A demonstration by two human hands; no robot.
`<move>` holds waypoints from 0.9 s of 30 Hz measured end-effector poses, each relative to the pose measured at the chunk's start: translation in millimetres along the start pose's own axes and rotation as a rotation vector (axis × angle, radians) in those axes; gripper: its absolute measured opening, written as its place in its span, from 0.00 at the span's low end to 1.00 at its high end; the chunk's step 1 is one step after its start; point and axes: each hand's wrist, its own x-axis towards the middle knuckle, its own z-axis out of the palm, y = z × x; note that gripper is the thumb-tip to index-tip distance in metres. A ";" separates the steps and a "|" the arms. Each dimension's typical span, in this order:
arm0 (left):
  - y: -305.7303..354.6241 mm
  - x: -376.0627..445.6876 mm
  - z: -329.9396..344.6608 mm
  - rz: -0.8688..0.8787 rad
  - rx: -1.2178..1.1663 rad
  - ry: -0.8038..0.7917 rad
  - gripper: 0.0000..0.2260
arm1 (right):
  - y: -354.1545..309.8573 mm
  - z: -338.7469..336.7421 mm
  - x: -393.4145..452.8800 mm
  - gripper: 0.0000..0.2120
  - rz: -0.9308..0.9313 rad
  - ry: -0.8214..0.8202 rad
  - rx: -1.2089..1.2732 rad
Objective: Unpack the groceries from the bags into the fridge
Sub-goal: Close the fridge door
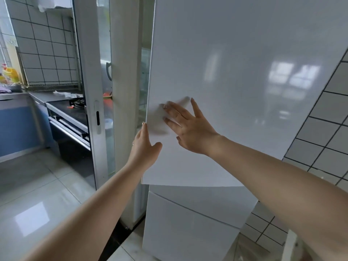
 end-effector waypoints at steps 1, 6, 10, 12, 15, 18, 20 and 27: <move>-0.5 11.1 1.3 -0.015 0.000 -0.001 0.33 | 2.3 8.8 5.8 0.29 0.003 -0.015 -0.004; 3.1 73.3 19.0 -0.096 -0.017 0.002 0.32 | 16.7 61.3 31.5 0.25 0.001 -0.035 -0.071; -4.1 125.2 35.2 -0.132 -0.034 -0.033 0.34 | 32.9 107.3 45.0 0.22 -0.011 -0.044 -0.158; -6.1 144.6 41.8 -0.137 -0.054 -0.053 0.33 | 40.2 125.4 50.2 0.22 -0.017 -0.053 -0.194; -8.3 167.1 51.9 -0.104 -0.112 -0.050 0.24 | 45.9 145.9 56.6 0.23 -0.001 -0.066 -0.220; -12.5 185.3 58.7 -0.074 -0.185 -0.074 0.17 | 51.2 161.0 61.1 0.23 0.014 -0.087 -0.232; -15.0 195.5 61.1 -0.040 -0.205 -0.088 0.16 | 54.0 166.1 63.3 0.24 0.034 -0.118 -0.225; -30.4 211.2 67.9 0.045 -0.252 -0.106 0.24 | 47.9 167.4 71.6 0.25 0.082 -0.214 -0.275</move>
